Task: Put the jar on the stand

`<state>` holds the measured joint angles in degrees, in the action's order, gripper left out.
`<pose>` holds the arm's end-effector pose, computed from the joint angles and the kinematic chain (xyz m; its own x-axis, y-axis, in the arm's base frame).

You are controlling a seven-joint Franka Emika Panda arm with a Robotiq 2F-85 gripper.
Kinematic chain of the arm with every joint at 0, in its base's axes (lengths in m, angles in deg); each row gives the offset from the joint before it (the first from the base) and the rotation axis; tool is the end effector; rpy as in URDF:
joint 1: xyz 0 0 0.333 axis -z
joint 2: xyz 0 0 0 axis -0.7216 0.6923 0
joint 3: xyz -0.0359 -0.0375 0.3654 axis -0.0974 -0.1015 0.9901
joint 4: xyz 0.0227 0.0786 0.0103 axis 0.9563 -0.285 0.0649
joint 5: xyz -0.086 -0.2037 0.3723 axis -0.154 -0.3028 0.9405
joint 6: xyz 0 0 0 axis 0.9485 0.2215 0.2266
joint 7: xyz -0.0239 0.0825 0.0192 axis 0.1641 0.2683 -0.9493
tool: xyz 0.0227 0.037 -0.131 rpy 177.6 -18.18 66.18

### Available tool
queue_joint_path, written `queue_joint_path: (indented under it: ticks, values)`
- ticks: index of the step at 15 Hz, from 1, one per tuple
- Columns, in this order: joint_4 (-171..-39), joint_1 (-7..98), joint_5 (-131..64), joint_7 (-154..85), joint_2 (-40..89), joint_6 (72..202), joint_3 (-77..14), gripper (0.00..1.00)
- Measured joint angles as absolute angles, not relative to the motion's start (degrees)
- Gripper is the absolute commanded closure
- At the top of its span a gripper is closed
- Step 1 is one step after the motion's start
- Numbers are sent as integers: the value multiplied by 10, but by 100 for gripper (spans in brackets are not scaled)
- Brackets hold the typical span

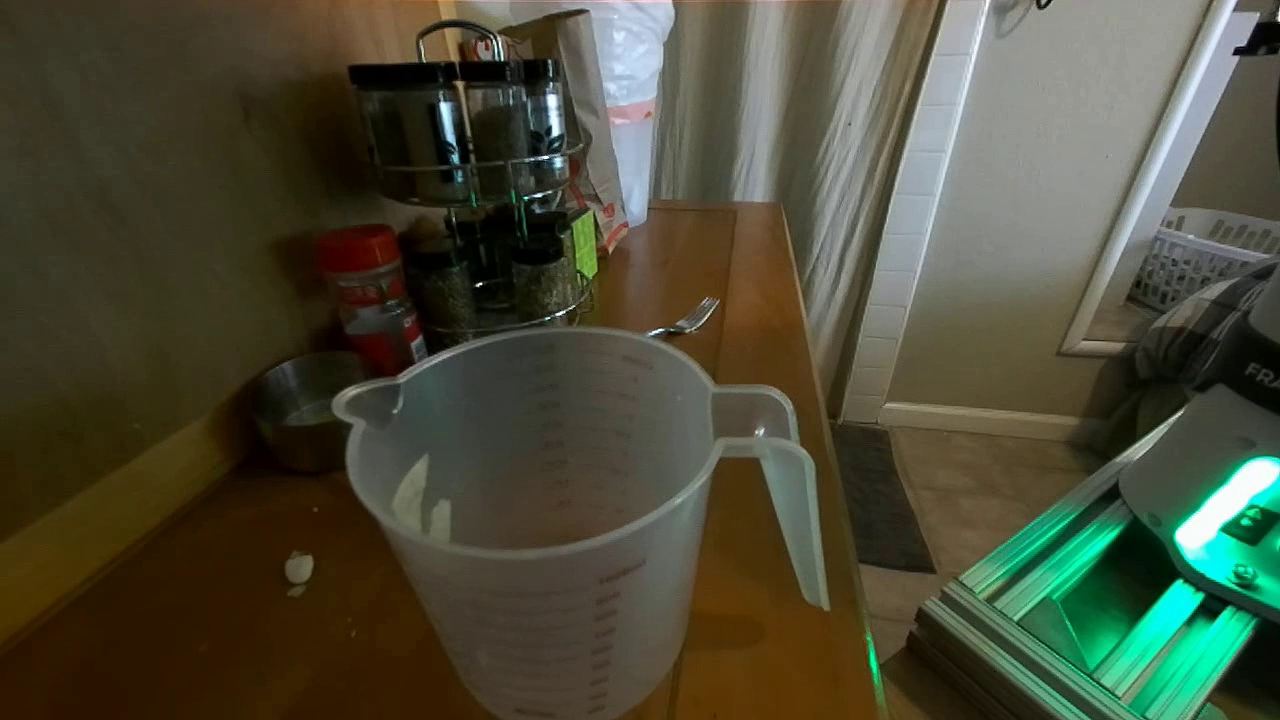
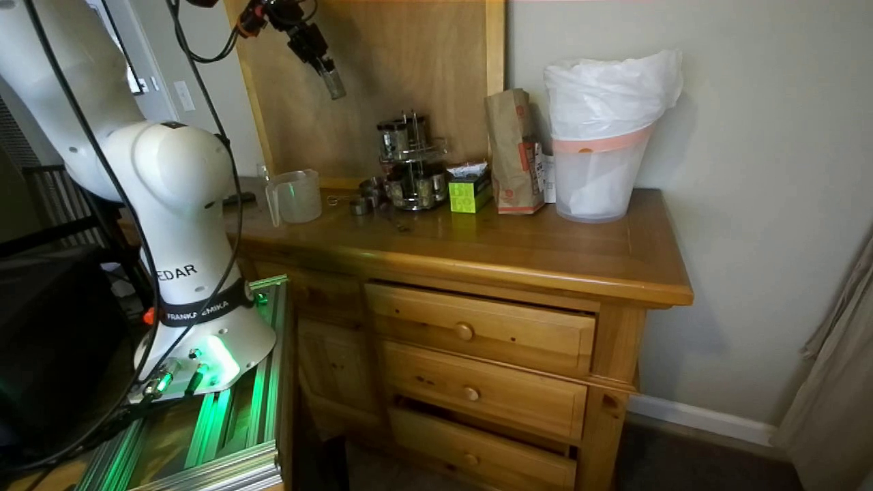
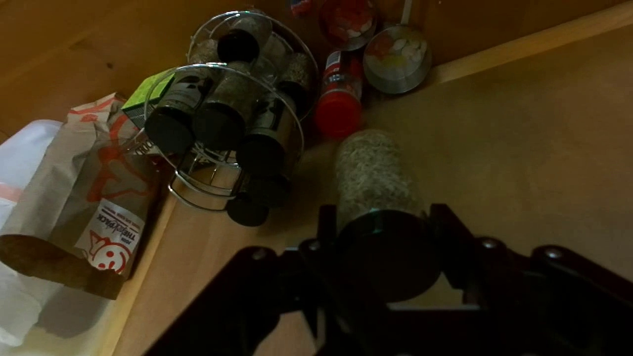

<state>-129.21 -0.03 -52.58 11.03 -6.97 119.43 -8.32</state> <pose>0.2393 0.4877 0.5949 0.7994 0.3754 0.4690 0.3605 -0.9243 0.1253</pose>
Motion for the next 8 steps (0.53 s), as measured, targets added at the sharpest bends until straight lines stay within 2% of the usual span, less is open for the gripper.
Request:
queue_joint_path:
  ticks: [1,8]
  values:
    - [-1295,1,-526,111,-69,1196,-82,76]
    - [-1290,83,-525,120,-87,1197,-39,76]
